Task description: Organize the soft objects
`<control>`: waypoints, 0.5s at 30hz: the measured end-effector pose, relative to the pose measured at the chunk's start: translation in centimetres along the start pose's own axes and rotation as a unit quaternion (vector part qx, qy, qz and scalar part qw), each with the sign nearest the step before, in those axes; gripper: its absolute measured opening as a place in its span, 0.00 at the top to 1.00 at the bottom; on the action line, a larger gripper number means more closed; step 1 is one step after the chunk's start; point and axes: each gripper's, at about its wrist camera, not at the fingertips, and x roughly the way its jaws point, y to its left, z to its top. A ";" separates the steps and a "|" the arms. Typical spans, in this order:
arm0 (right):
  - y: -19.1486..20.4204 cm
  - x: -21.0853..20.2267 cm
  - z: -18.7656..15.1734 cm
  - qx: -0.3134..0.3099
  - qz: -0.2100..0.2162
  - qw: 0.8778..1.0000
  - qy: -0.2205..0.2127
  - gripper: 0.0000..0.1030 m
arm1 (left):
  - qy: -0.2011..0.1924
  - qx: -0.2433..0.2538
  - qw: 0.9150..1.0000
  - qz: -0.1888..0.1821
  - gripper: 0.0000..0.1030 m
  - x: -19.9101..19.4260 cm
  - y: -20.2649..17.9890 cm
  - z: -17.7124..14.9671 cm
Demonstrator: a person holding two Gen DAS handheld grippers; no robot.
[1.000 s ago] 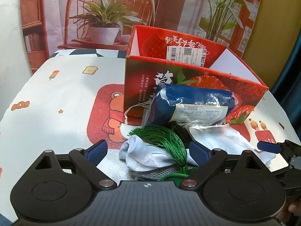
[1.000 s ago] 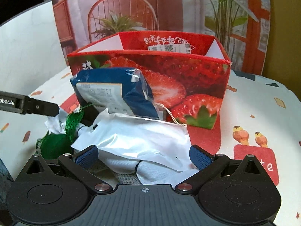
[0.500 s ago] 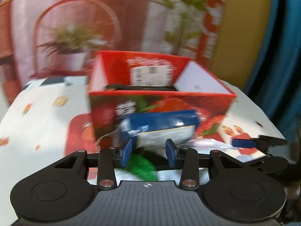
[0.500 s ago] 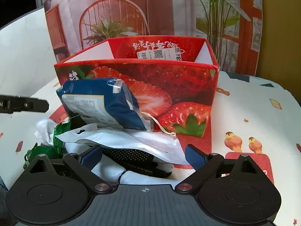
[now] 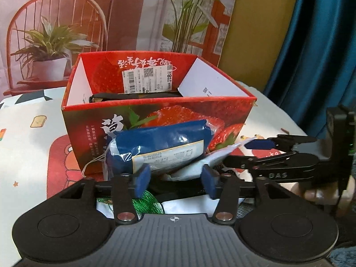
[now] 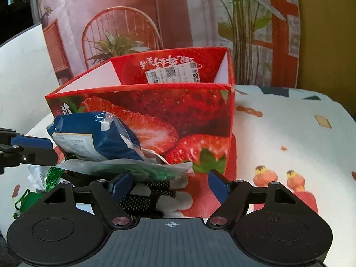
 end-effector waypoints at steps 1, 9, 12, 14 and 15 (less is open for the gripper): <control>0.1 0.1 0.1 -0.004 0.001 1.000 0.000 0.30 | -0.006 0.001 1.000 -0.003 0.41 -0.1 -0.1 0.0; 0.9 1.3 0.9 -0.037 0.016 0.999 -0.004 0.31 | -0.002 0.036 0.999 0.002 0.39 1.5 -1.1 0.5; 1.1 1.5 0.9 -0.049 0.019 0.999 -0.005 0.31 | 0.014 0.041 0.999 -0.001 0.40 2.8 -1.0 0.9; 1.0 1.7 0.8 -0.047 0.027 0.998 -0.002 0.31 | 0.032 0.046 0.998 0.000 0.42 3.6 -1.0 0.9; 1.0 1.7 0.8 -0.047 0.030 0.998 -0.003 0.31 | 0.036 0.050 0.998 0.003 0.43 3.9 -1.1 0.9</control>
